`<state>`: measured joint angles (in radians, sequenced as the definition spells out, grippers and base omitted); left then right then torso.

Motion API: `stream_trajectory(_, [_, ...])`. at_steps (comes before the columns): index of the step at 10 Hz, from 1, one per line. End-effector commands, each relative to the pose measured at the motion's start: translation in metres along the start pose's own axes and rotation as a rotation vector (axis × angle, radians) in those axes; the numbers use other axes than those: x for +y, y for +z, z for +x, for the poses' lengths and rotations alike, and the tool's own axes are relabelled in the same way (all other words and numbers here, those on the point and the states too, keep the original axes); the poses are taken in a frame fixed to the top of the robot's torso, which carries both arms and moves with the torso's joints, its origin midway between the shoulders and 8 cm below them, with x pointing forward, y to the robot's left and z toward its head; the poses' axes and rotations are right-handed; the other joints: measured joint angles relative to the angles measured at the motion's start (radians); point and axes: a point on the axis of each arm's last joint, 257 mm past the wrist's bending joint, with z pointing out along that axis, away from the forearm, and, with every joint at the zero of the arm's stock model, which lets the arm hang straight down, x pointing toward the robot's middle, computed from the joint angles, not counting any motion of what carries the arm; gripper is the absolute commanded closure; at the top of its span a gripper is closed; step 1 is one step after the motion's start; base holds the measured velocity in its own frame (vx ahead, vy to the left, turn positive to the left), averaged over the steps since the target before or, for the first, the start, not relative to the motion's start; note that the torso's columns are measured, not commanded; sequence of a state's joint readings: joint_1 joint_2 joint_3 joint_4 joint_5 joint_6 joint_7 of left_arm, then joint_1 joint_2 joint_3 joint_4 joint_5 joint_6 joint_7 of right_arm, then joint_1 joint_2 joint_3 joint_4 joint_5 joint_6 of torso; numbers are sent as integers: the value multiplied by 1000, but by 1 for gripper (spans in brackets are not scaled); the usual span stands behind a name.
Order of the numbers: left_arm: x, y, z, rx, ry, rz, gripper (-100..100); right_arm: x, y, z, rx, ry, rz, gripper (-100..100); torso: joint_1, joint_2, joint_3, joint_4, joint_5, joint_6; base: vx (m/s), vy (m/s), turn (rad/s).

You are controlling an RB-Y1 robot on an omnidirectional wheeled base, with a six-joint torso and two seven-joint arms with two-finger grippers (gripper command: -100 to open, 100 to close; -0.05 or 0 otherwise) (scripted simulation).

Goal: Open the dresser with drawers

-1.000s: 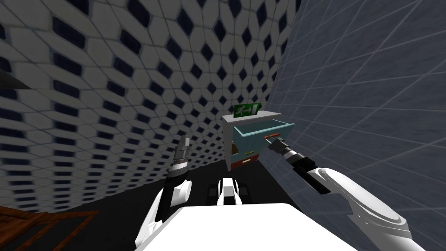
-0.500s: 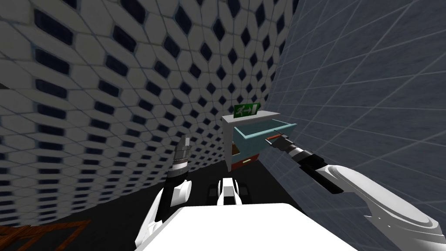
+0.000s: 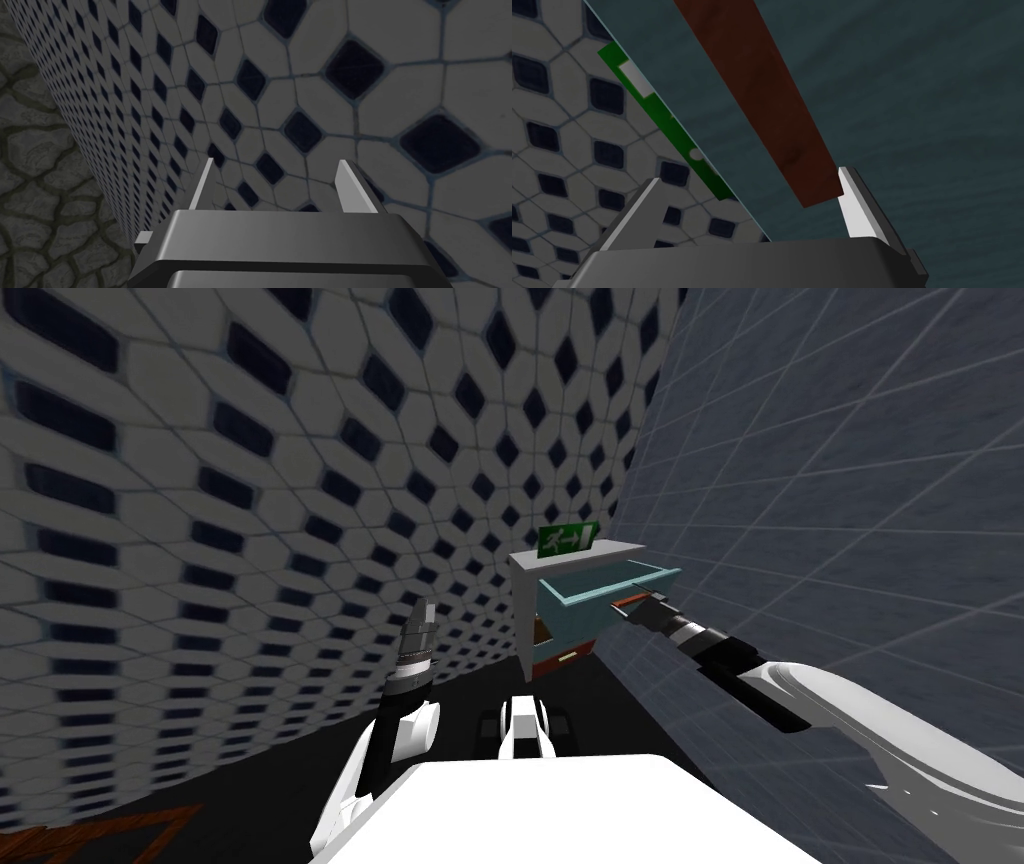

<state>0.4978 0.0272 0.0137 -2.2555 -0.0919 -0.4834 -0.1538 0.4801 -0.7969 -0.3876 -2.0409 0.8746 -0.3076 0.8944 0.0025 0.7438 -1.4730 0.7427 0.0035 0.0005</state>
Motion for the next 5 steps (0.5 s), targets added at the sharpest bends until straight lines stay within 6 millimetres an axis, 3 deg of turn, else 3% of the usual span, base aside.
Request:
stream_trajectory(1, [0,0,0,0,0,0,0,1,0,1,3,1,-2,0,0,-1,0,-1,-1,0,0,0,0])
stream_trajectory(5, [0,0,0,0,0,0,0,4,-2,4,8,3,-7,0,-1,-5,-2,-4,-2,-1,0,0,0])
